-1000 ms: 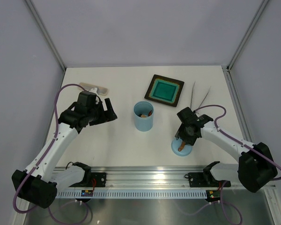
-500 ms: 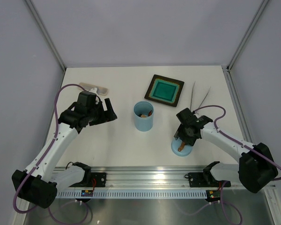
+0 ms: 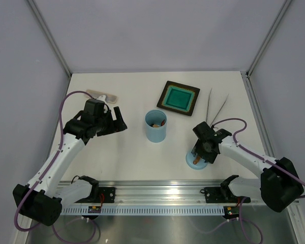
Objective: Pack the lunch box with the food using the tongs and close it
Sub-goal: Pick up the box lid from the center of the board.
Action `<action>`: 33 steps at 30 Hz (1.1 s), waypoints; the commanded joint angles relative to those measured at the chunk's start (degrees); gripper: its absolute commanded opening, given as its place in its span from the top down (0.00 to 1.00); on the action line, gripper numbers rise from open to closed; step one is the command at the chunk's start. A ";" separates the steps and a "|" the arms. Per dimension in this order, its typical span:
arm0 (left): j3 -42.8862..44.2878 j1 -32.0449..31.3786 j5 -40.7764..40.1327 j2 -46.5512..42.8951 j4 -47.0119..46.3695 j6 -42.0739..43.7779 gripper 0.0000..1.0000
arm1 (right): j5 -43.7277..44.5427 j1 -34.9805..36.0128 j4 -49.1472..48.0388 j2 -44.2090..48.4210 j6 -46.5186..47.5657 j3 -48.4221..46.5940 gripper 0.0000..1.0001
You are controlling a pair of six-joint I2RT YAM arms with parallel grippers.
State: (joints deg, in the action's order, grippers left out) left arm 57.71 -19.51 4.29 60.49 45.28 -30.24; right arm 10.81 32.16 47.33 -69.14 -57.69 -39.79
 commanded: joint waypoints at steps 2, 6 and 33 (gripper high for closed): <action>0.29 0.35 1.50 0.24 -2.74 0.80 0.14 | -0.44 0.53 -2.94 -3.09 -0.76 -0.37 0.36; 0.29 0.35 2.03 0.51 -3.09 0.88 0.14 | -0.26 0.88 -3.91 -4.42 -0.40 -1.25 0.43; 3.02 1.05 -1.92 2.97 -3.27 1.41 0.14 | 2.30 0.97 14.97 -5.28 20.23 -43.06 1.00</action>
State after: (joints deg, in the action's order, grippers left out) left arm 57.84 -18.74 4.27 64.25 43.33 -29.17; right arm 13.72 32.64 58.72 -70.19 -45.28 -74.15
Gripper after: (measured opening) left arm 0.857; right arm 0.033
